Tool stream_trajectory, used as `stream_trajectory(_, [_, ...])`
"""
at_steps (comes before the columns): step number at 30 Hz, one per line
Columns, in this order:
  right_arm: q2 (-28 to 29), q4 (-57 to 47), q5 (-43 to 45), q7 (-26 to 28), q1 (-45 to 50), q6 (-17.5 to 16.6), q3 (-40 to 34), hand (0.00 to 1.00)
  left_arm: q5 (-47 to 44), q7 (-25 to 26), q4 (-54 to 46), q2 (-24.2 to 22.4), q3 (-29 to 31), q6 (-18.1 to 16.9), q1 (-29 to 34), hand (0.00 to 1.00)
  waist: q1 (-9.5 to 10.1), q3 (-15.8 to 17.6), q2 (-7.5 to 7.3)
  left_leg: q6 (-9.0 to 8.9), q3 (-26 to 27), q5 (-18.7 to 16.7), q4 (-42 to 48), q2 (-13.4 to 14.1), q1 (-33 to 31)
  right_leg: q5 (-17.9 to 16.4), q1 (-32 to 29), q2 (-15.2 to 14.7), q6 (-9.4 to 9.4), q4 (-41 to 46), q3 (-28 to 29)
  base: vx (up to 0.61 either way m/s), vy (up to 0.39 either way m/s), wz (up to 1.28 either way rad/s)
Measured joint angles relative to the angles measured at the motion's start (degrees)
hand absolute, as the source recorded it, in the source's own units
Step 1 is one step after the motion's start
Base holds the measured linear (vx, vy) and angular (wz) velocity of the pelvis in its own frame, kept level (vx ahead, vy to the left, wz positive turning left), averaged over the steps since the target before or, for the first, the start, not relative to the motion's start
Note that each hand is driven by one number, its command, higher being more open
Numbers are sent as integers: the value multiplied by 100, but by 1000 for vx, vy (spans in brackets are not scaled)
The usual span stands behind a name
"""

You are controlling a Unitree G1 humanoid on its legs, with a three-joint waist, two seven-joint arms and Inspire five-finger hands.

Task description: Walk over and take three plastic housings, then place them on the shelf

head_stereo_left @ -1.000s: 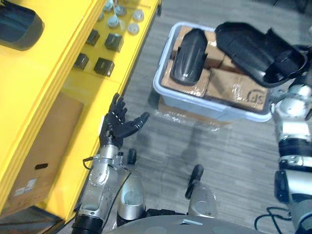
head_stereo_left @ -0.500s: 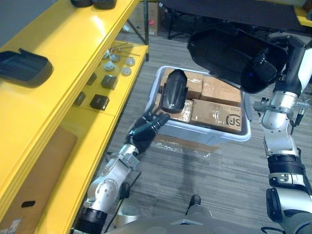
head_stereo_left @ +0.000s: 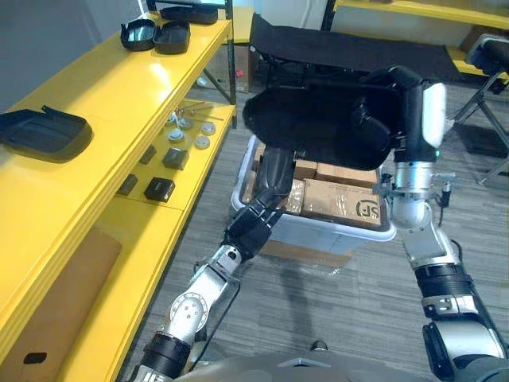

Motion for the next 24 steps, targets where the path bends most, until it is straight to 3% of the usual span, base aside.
stream_trajectory(5, [110, 0, -8, 123, 143, -91, 95, 0, -883, -174, 0, -48, 30, -88, -141, 100, -11, -85, 20, 2, -7, 18, -2, 0, 1, 10, 9, 0, -2, 0, -6, -13, 1, 0])
stream_trajectory(12, [149, 0, -213, 246, 160, -285, 446, 0, -1427, -321, -26, -136, 124, 215, -212, 100, -59, -142, 78, 1, 8, 49, -3, -15, 4, 102, 57, 4, -17, -143, -5, -21, 4, -1])
stream_trajectory(15, [162, 0, -220, 349, 188, -418, 617, 0, -1510, -317, -26, -154, 125, 462, -212, 100, -65, -211, 77, 0, 5, 51, -4, -18, 5, 130, 93, 8, -16, -195, -24, 0, 0, 0])
stream_trajectory(18, [176, 0, -218, 390, 188, -579, 698, 0, -1623, -359, -26, -154, 177, 1087, -211, 100, -56, -256, 72, -2, -7, 54, -3, -18, 7, 130, 107, 8, -17, -195, -44, 0, 0, 0])
stream_trajectory(21, [174, 0, -213, 426, 188, -602, 758, 0, -1604, -425, -43, -70, 161, 1423, -213, 100, -33, -265, 71, -2, -7, 58, -3, -18, 9, 132, 110, 8, -20, -195, -47, 0, 0, 0])
stream_trajectory(24, [157, -4, -206, 393, 188, -610, 861, 0, -1548, -423, -53, 20, 110, 1440, -209, 100, -38, -270, 69, -3, -7, 59, -3, -17, 11, 131, 113, 8, -23, -198, -53, 0, 0, 0])
